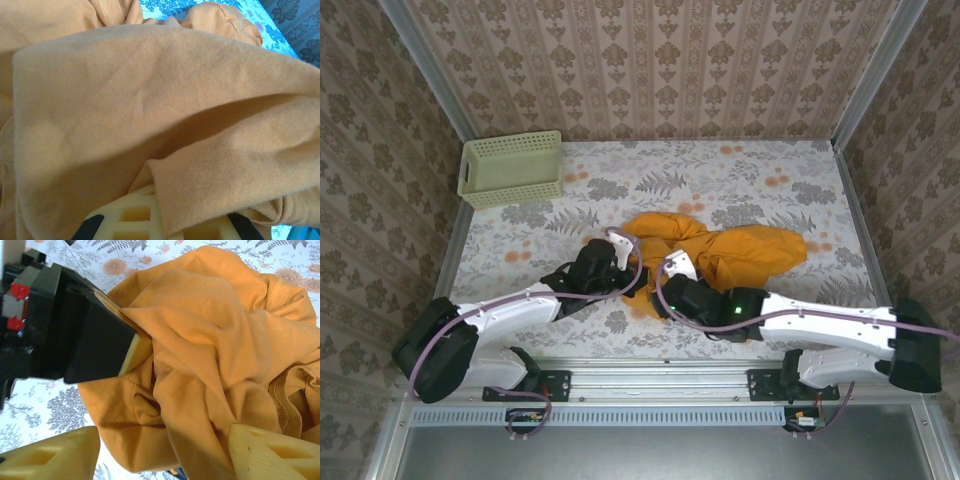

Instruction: Fold the inside-out t-shirt

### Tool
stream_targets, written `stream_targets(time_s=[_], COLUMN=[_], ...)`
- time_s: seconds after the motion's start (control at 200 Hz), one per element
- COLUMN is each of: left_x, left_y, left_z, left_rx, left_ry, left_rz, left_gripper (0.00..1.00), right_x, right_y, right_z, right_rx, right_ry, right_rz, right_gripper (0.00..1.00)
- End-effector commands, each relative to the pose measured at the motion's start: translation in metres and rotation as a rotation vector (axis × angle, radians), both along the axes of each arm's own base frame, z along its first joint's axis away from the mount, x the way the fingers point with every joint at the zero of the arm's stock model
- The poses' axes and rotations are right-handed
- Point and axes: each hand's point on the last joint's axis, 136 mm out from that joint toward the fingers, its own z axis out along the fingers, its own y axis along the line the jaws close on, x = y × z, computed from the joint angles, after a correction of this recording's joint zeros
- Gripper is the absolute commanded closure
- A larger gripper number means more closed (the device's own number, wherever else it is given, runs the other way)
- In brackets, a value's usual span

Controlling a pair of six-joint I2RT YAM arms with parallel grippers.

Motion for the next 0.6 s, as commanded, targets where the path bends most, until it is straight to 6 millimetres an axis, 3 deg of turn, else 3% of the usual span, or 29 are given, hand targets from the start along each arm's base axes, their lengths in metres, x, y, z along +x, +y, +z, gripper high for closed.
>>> stream_targets(time_s=[0.0,0.15,0.285,0.395,0.44,0.595], left_x=[-0.002,-0.003,-0.002,0.008,0.017,0.038], left_y=[-0.009,-0.004,0.005,0.019,0.030,0.052], left_z=[0.022,0.024,0.025,0.017,0.011,0.002], left_rx=[-0.066,-0.049,-0.026,0.039,0.103,0.245], left_ry=[-0.014,-0.017,-0.028,-0.024,-0.019,-0.017], left_rz=[-0.018,-0.007,0.013,0.081,0.139,0.234], left_gripper=[1.00,1.00,1.00,1.00,1.00,1.00], right_x=[0.019,0.038,0.048,0.044,0.038,0.014], right_y=[-0.007,-0.013,-0.015,-0.011,-0.013,-0.012], right_z=[-0.014,-0.037,-0.035,-0.028,-0.012,0.021], right_rx=[-0.081,-0.125,-0.173,-0.144,-0.083,0.066], right_ry=[0.026,0.050,0.020,0.016,-0.003,-0.025], right_rz=[-0.093,-0.151,-0.152,-0.087,-0.060,0.085], right_gripper=[0.31,0.40,0.58,0.82,0.89,0.98])
